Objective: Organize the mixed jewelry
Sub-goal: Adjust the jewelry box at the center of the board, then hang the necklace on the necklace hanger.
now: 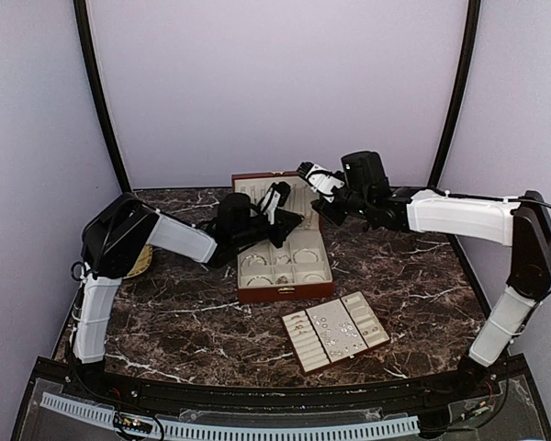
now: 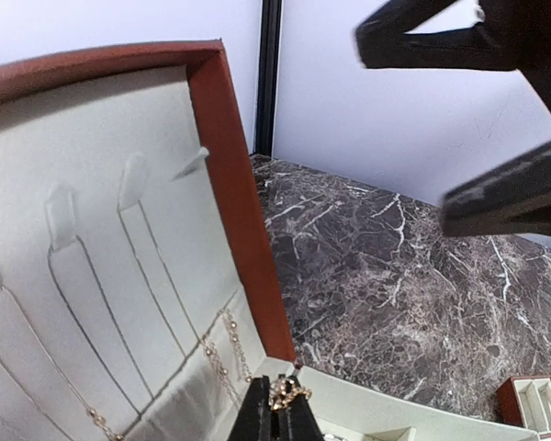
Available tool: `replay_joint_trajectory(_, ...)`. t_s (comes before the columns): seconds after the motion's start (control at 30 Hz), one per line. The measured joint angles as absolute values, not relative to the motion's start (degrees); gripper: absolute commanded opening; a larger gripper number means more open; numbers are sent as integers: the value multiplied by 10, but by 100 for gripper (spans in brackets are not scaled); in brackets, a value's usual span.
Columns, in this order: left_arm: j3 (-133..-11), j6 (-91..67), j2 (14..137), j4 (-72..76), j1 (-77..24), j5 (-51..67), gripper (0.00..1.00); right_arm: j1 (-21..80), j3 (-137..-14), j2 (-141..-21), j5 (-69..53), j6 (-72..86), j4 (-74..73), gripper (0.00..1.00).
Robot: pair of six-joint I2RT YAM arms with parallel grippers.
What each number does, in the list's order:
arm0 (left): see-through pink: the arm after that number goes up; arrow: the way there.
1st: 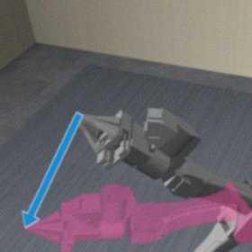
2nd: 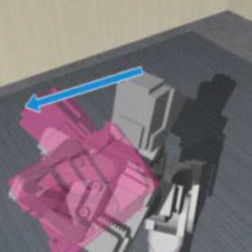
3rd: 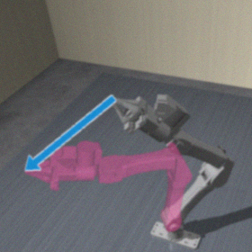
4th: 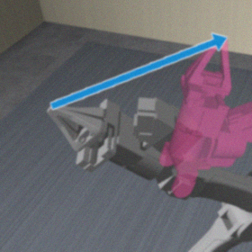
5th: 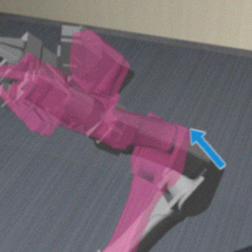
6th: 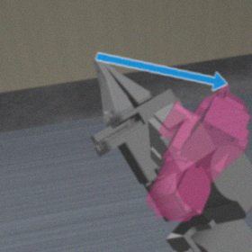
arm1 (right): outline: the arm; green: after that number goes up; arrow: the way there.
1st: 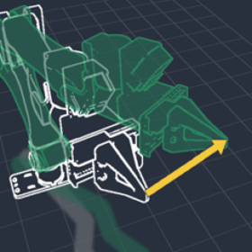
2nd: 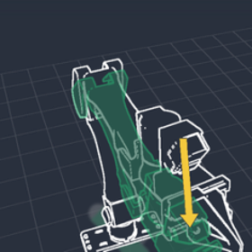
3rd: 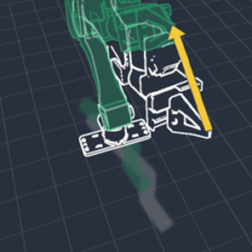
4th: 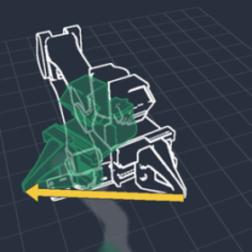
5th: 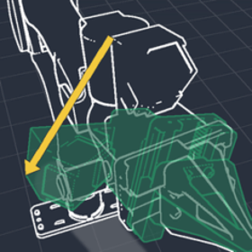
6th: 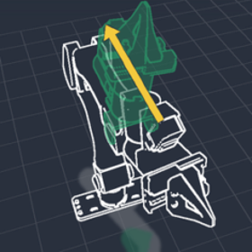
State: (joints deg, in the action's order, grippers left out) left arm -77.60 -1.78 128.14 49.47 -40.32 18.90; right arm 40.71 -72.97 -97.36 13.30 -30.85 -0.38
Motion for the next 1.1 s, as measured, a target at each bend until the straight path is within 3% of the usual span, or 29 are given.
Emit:
replay_joint_trajectory(0.53,-917,-27,1283,323,-396,182,0,340,-476,-785,29,-58,215,61)
replay_joint_trajectory(0.8,-980,-34,1294,234,-396,174,0,336,-418,-820,-35,39,320,57)
replay_joint_trajectory(1.1,-1002,-42,1303,203,-394,171,0,328,-441,-906,-80,81,372,48)
